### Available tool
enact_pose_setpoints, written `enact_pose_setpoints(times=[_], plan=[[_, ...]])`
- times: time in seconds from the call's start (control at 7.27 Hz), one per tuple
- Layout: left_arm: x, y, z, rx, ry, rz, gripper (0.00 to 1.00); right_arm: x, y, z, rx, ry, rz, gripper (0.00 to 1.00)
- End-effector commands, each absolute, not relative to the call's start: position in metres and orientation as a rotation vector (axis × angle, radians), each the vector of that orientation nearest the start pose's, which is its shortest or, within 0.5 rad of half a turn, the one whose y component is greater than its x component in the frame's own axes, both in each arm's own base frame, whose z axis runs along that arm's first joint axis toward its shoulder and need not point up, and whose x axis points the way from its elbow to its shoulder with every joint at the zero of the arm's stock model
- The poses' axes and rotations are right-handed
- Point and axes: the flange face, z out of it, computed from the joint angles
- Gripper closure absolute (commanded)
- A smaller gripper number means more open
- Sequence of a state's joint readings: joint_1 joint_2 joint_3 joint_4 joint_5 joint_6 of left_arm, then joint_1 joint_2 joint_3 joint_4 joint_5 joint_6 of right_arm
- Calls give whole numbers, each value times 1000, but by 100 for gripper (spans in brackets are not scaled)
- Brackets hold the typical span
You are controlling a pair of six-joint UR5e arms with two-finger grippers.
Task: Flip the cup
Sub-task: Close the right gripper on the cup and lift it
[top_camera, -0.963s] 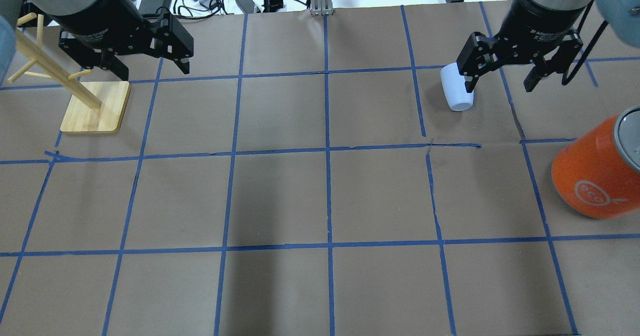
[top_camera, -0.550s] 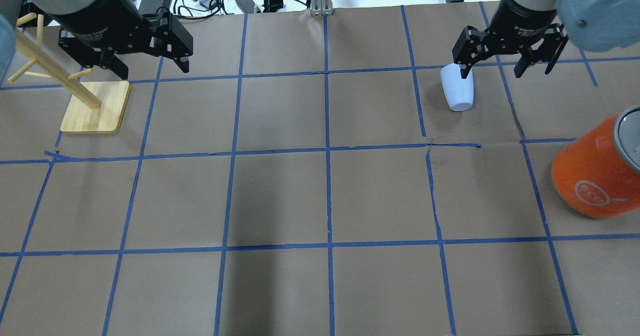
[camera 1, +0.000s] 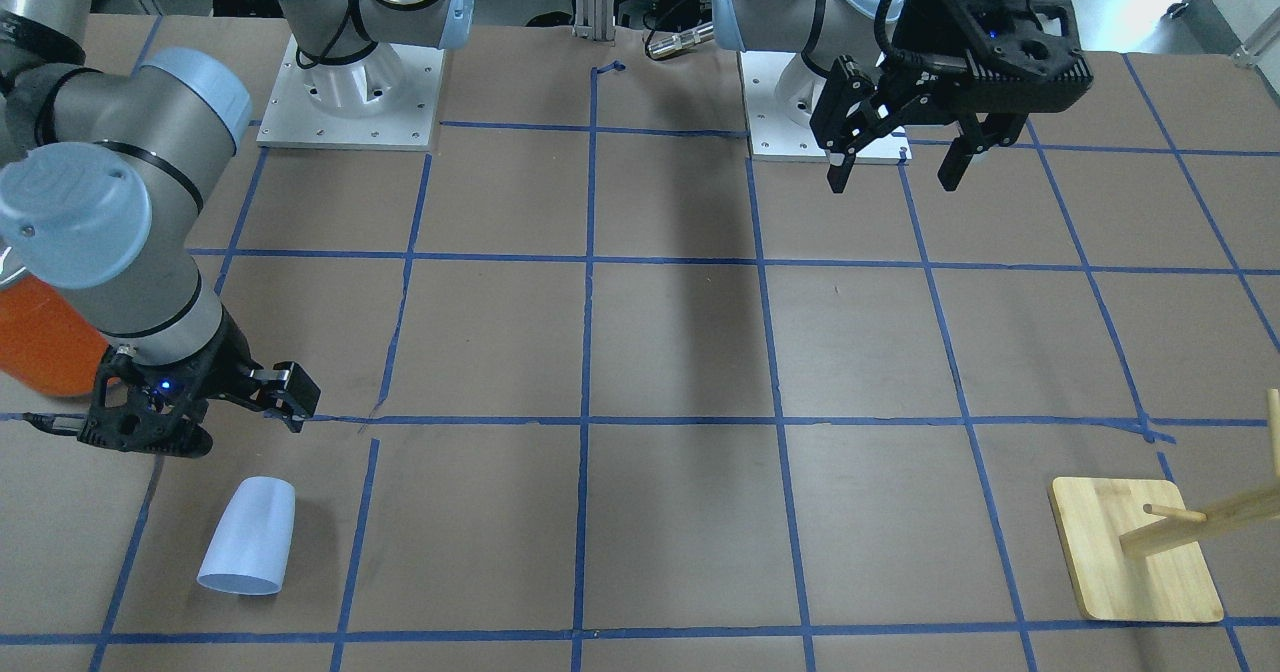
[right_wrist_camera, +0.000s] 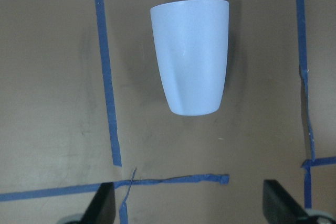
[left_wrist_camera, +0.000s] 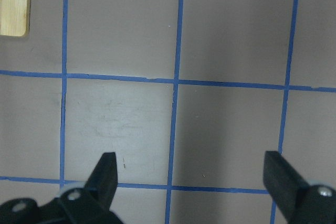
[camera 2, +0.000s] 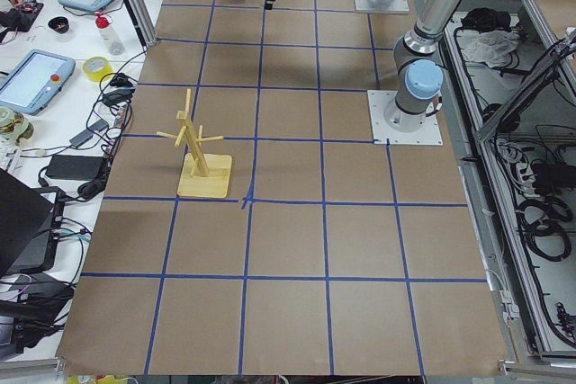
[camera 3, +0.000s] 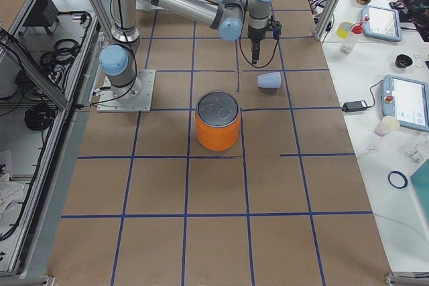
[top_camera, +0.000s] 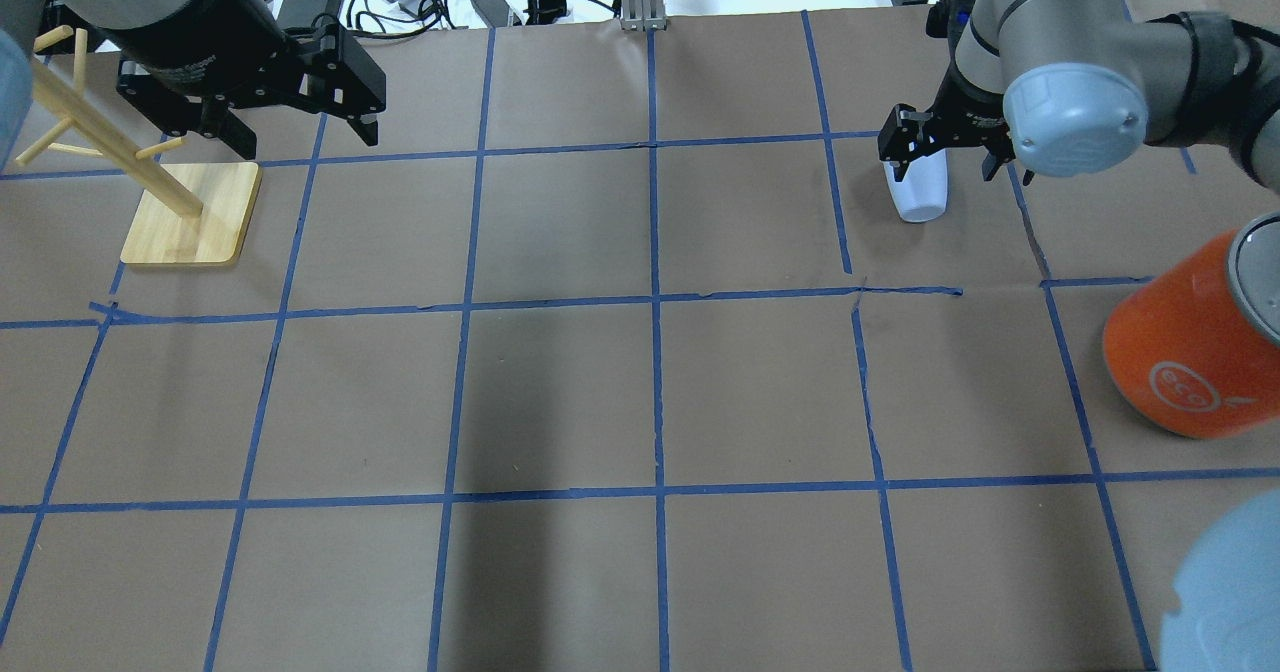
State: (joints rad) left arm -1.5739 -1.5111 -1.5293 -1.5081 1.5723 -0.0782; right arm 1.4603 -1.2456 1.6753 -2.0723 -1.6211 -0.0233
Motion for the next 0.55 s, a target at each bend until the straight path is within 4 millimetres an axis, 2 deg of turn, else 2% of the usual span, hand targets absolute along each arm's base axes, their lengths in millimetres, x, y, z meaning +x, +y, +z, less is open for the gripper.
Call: enact_pose_setpoints(times=[0.0,0.41], plan=[[-134,-479,545,-120,3134,-260,0,45,-636,256,175,3188,-160,0],[-136,-479,544,-116,3135,-255,0,40,-663,205,184,3183,-258,0]])
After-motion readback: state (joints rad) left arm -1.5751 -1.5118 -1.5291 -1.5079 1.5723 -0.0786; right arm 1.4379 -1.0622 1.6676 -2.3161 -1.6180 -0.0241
